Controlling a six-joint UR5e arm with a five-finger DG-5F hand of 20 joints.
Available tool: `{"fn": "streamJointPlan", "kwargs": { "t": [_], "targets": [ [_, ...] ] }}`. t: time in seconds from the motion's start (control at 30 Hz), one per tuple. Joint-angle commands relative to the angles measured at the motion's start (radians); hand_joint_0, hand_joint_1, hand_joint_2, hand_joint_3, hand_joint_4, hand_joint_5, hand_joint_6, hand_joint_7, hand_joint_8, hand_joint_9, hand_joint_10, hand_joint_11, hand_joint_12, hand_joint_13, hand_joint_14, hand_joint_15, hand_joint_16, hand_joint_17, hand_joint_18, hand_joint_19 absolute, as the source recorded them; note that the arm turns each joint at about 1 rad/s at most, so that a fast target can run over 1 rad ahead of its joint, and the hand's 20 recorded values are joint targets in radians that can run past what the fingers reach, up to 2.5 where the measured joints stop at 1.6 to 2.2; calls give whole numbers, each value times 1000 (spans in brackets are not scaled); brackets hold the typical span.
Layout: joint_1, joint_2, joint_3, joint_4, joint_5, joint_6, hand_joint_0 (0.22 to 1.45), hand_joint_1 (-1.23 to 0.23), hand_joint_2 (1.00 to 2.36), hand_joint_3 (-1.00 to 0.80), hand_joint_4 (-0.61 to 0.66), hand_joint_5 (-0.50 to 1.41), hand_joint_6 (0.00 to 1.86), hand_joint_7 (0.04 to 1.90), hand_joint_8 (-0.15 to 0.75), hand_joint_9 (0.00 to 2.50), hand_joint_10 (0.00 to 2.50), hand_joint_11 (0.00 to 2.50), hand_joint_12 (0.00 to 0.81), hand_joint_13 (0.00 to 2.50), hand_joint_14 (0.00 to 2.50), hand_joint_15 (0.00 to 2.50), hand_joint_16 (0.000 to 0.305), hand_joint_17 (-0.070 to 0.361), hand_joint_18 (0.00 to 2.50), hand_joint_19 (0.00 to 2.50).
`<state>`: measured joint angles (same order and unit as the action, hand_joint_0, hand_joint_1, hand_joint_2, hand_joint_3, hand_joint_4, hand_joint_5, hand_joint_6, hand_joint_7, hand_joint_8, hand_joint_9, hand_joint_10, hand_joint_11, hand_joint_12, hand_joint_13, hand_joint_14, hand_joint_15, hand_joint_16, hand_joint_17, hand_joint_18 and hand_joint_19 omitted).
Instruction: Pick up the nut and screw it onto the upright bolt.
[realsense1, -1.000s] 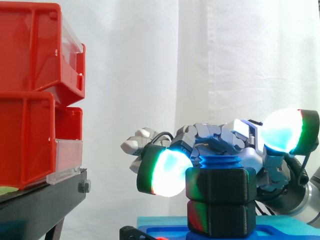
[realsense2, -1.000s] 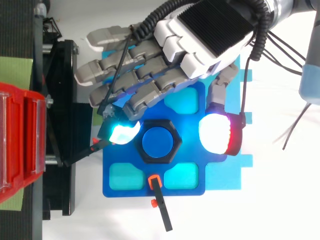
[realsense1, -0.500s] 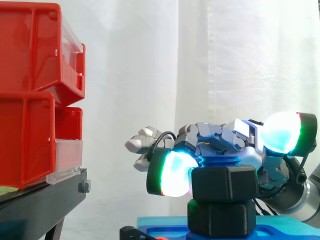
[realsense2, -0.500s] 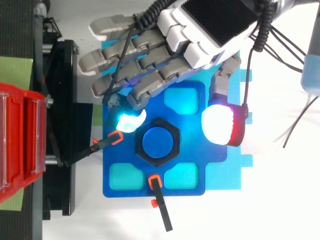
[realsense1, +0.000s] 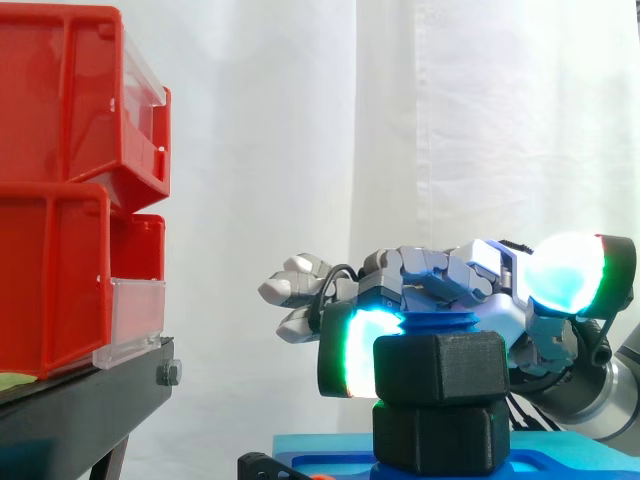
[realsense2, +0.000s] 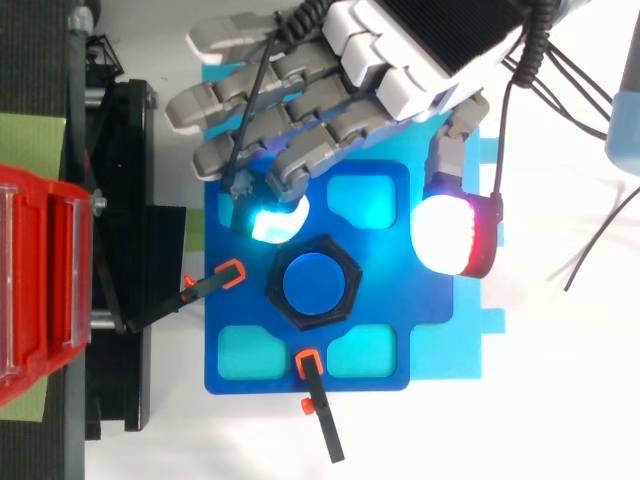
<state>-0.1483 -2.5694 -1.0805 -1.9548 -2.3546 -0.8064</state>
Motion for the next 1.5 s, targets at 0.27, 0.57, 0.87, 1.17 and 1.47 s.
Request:
{"fn": "streamJointPlan", "kwargs": {
  "t": [0.27,0.57,0.87,1.17,1.47],
  "targets": [
    [-14,0,21,2,-23,4,442,-49,1000,-500,263,-146,504,899,243,424,0,0,319,132,0,0,40,91,0,0],
    [-4,2,50,2,-12,24,433,43,1000,-500,204,-174,502,697,207,286,0,0,330,0,0,0,45,102,0,0],
    [33,0,28,-24,49,29,435,78,1000,-500,190,-181,502,677,200,221,0,0,328,0,0,0,47,105,0,0],
    [44,0,10,-24,57,21,435,79,1000,-500,185,-181,502,682,200,210,0,0,330,0,0,0,47,105,0,0],
    [49,0,-12,-19,61,18,435,71,1000,-500,197,-178,503,796,218,219,0,0,333,0,0,0,46,104,0,0]
  ]
}}
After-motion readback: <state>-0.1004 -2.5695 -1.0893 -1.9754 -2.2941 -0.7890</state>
